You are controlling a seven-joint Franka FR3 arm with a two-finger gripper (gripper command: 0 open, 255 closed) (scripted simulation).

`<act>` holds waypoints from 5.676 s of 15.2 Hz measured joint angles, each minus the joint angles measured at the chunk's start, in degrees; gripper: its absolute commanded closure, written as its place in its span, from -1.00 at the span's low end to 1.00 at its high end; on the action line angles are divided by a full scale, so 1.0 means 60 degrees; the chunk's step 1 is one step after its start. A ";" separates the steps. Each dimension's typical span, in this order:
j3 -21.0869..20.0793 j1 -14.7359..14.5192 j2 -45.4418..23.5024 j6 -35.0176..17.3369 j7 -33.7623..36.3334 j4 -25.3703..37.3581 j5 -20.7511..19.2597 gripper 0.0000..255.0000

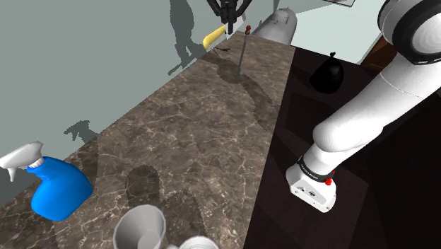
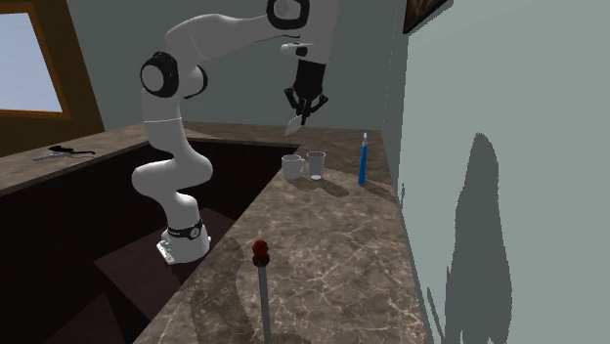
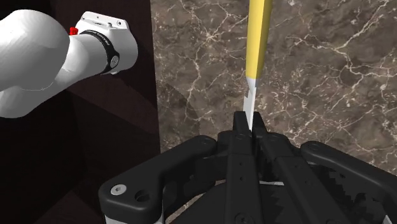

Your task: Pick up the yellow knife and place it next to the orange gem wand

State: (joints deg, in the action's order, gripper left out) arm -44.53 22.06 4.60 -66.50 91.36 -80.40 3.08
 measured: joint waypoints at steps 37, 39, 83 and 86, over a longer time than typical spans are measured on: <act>0.5185 0.3236 -0.0835 -0.0942 -0.8920 0.0377 -0.1989 1.00; 0.5219 0.3271 -0.0757 -0.1206 -0.8955 0.0044 -0.1968 1.00; 0.5318 0.3342 -0.0206 -0.7007 -0.8298 -0.6325 -0.1882 1.00; 0.5311 0.3340 -0.0345 -0.7357 -0.8220 -0.6546 -0.1929 1.00</act>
State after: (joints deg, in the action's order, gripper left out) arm -12.67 42.09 2.53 -110.64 42.05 -119.68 -8.49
